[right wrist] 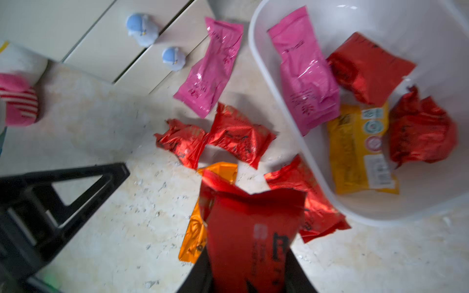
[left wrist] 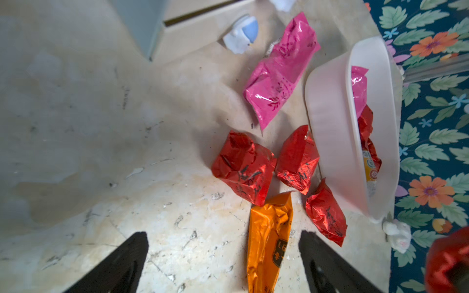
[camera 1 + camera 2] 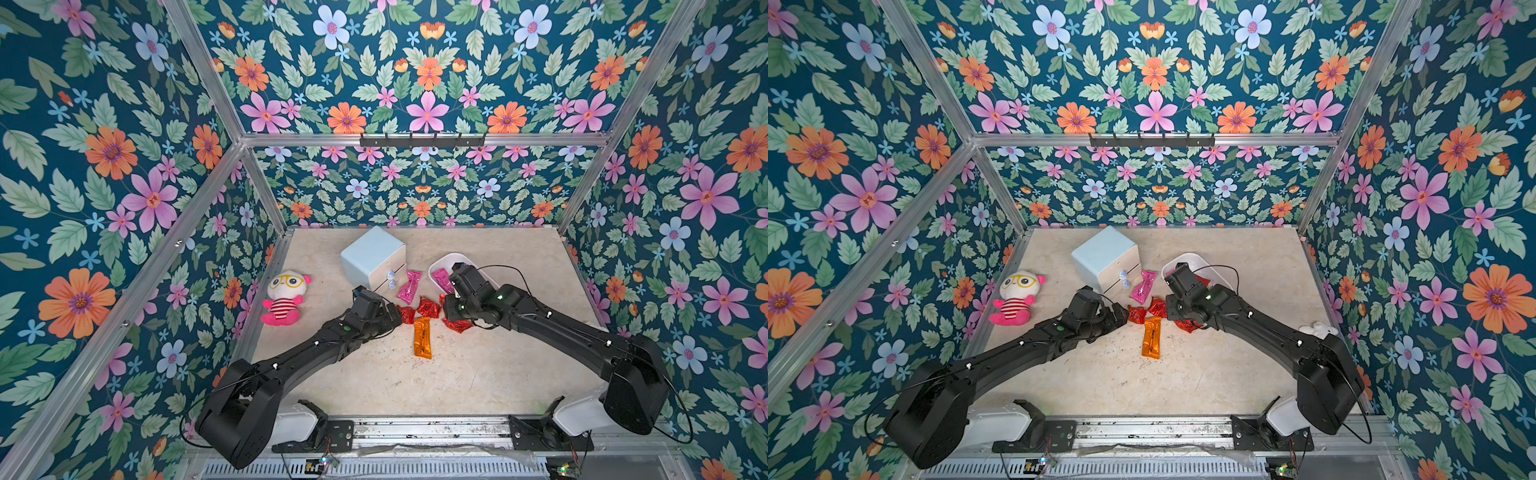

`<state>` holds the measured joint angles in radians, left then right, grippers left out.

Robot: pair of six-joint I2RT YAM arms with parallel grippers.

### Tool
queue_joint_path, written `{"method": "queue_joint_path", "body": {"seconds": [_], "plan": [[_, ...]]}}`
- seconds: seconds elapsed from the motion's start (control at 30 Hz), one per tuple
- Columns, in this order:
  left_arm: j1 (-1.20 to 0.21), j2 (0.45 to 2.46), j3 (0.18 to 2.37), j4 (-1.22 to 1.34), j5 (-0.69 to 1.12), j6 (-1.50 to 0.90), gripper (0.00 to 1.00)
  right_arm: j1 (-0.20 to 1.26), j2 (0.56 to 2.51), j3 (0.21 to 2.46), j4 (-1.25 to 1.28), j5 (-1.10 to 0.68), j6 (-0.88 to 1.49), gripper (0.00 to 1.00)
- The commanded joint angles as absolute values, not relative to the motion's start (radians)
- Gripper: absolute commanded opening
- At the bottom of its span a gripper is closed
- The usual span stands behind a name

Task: Put the tea bags into the storage box
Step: Place the tea bag in the storage box, then pick up the tea bag from the center of the board.

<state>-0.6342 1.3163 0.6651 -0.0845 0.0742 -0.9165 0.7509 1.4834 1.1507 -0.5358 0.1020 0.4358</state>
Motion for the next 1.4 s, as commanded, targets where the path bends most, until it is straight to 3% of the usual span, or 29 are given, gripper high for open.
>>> {"method": "queue_joint_path", "body": {"seconds": [0.0, 0.47, 0.67, 0.83, 1.03, 1.37], "plan": [[-0.691, 1.358, 0.724, -0.145, 0.006, -0.862, 0.99, 0.687, 1.497, 1.158, -0.558, 0.161, 0.403, 0.32], [-0.88, 1.589, 0.928, -0.314, -0.107, -0.779, 0.99, 0.447, 1.647, 1.172, -0.45, 0.097, 0.355, 0.35], [-0.921, 1.668, 1.005, -0.359, -0.115, -0.753, 0.97, 0.442, 1.74, 1.224, -0.482, 0.107, 0.337, 0.51], [-0.941, 1.704, 1.047, -0.385, -0.145, -0.747, 0.95, 0.441, 1.69, 1.233, -0.487, 0.115, 0.347, 0.65], [-0.95, 1.734, 1.085, -0.396, -0.149, -0.732, 0.82, 0.442, 1.566, 1.226, -0.51, 0.131, 0.356, 0.79], [-0.959, 1.829, 1.171, -0.422, -0.105, -0.706, 0.5, 0.442, 1.342, 1.038, -0.476, 0.045, 0.444, 0.79]]}}
